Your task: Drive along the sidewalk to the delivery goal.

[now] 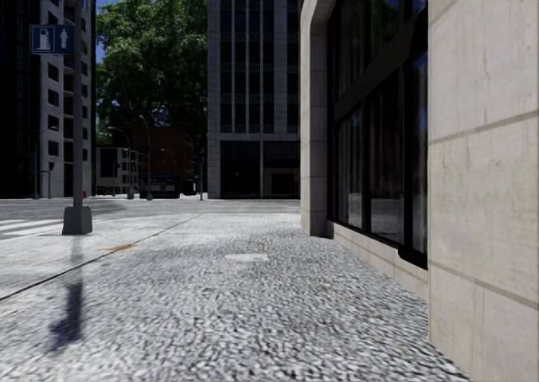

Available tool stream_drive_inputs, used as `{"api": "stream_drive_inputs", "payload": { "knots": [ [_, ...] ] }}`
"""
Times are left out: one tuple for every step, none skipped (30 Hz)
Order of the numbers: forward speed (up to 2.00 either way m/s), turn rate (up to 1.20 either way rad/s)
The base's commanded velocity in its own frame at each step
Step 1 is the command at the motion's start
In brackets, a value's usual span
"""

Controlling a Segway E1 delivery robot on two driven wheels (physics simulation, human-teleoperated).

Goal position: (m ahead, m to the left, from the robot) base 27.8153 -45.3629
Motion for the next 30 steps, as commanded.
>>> {"api": "stream_drive_inputs", "payload": {
  "knots": [
    [2.0,0.0],
    [2.0,0.0],
    [2.0,0.0],
    [2.0,0.0],
    [2.0,0.0],
    [2.0,0.0],
    [2.0,0.0],
    [2.0,0.0],
    [2.0,0.0],
    [2.0,0.0],
    [2.0,0.0],
    [2.0,0.0],
    [2.0,0.0],
    [2.0,0.0],
    [2.0,0.0],
    [2.0,0.01],
    [2.0,0.12],
    [2.0,0.22],
    [2.0,0.22],
    [2.0,0.31],
    [2.0,0.34],
    [2.0,0.3],
    [2.0,0.3],
    [2.0,0.09],
    [2.0,0.0],
    [2.0,0.0],
    [2.0,0.0],
    [2.0,0.0],
    [2.0,0.0],
    [2.0,0.0]
  ]
}}
